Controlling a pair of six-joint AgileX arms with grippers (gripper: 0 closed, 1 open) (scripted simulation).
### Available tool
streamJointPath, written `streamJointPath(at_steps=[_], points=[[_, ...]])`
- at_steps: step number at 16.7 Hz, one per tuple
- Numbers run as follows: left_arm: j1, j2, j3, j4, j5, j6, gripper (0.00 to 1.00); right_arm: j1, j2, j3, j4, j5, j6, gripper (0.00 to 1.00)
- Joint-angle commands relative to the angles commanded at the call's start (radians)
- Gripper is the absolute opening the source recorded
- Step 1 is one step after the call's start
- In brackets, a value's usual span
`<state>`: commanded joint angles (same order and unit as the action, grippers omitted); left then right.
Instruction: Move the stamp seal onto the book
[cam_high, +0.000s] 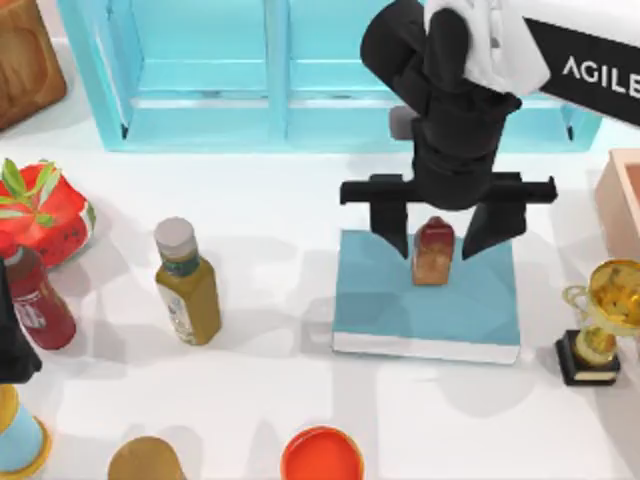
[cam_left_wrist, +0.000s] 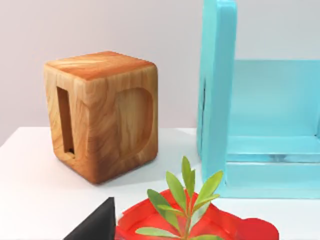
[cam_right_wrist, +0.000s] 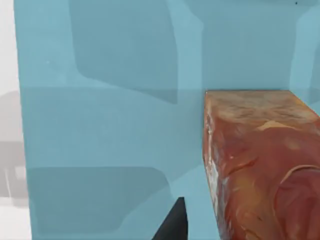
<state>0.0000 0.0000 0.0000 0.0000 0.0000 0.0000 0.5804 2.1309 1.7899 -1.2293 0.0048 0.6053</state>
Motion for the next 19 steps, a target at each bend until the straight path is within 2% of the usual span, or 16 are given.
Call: streamJointPath(at_steps=[2,3,12,19], points=[[0.000,0.000,0.000,0.000,0.000,0.000,1.00,0.000,0.000,0.000,0.000,0.000,0.000,0.98],[0.000,0.000,0.000,0.000,0.000,0.000,1.00,0.000,0.000,0.000,0.000,0.000,0.000,1.00],[0.000,0.000,0.000,0.000,0.000,0.000,1.00,-0.001,0.000,0.003,-0.003,0.000,0.000,1.00],[0.000,0.000,0.000,0.000,0.000,0.000,1.00,-0.002,-0.006,0.109,-0.115,0.000,-0.001,1.00]])
